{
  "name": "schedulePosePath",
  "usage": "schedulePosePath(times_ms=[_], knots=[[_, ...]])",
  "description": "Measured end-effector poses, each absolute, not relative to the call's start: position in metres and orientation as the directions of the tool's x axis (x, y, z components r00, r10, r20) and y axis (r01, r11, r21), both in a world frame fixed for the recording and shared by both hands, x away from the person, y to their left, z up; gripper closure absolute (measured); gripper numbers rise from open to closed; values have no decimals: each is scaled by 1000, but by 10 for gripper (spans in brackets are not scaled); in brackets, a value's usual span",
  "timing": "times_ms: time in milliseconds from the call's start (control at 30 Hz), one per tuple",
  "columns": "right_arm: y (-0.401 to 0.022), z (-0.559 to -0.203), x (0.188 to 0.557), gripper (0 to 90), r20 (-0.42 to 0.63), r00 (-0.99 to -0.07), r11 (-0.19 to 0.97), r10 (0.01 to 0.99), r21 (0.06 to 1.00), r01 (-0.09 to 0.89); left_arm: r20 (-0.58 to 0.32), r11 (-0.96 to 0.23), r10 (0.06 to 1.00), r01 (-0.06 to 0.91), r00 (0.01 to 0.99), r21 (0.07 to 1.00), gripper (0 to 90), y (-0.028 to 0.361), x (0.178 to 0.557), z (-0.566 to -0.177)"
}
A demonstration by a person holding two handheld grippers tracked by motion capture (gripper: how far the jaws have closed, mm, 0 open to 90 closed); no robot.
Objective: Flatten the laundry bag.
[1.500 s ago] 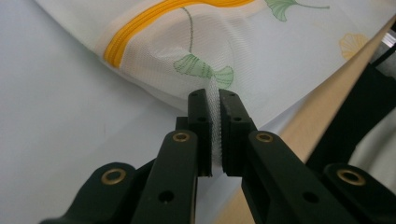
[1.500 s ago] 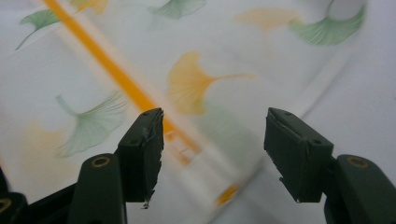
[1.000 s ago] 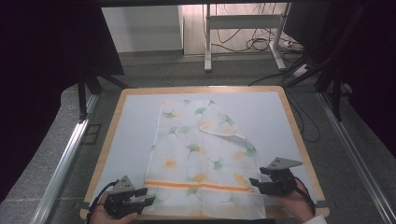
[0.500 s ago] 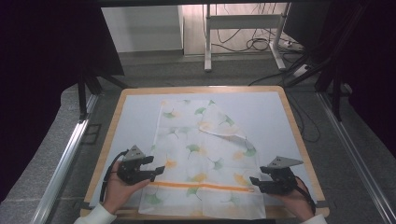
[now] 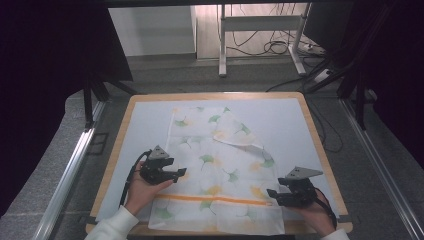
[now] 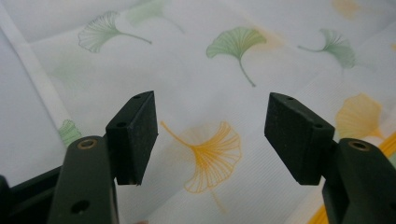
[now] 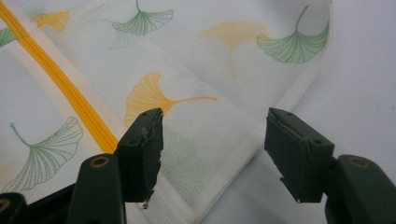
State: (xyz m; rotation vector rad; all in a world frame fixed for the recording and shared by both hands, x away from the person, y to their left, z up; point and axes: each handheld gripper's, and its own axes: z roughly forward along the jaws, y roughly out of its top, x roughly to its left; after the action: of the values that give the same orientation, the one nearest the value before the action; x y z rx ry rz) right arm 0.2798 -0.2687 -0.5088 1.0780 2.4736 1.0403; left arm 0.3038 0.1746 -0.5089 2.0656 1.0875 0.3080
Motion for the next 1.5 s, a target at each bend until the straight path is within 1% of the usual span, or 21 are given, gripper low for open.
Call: schedulePosePath(times_ms=[233,433,600,767,800,833,933,1000,1033,1167,1200,1300,1367,1500], knots=[[-265,-507,284,372,57,-694,469,718,697,542,-131,-359,778,606,615,710,355,173,304,-519],[-253,-495,294,371,37,-704,477,709,710,518,-103,-421,753,596,650,683,361,165,301,-529],[-237,-483,318,377,26,-709,479,705,720,502,-101,-442,743,599,661,667,364,162,304,-535],[-210,-478,349,399,58,-735,489,676,711,506,-83,-459,739,589,669,666,365,161,303,-537],[-210,-478,349,399,58,-735,489,676,711,506,-83,-459,739,589,669,666,365,161,303,-537],[-195,-477,360,399,28,-743,520,669,697,494,-77,-460,738,583,671,670,366,161,303,-538],[-178,-478,373,397,-49,-743,562,667,688,459,-61,-467,739,575,671,672,365,160,301,-539],[-174,-477,377,397,-63,-741,568,668,687,453,-56,-472,738,574,672,669,363,159,300,-539],[-164,-475,385,395,-106,-747,595,656,681,427,-56,-472,739,574,672,669,359,159,300,-539],[-150,-478,400,365,-188,-752,663,632,634,399,-62,-468,737,575,673,671,360,160,301,-539],[-148,-481,405,360,-227,-750,693,621,607,389,-63,-467,738,576,672,671,360,160,301,-539],[-151,-488,416,353,-285,-743,730,606,570,376,-60,-469,738,575,672,670,359,160,301,-539],[-154,-492,420,354,-284,-744,735,605,559,384,-64,-466,738,576,672,671,359,160,301,-539],[-156,-505,429,368,-342,-732,768,589,517,377,-67,-464,739,578,671,671,358,160,301,-539]])
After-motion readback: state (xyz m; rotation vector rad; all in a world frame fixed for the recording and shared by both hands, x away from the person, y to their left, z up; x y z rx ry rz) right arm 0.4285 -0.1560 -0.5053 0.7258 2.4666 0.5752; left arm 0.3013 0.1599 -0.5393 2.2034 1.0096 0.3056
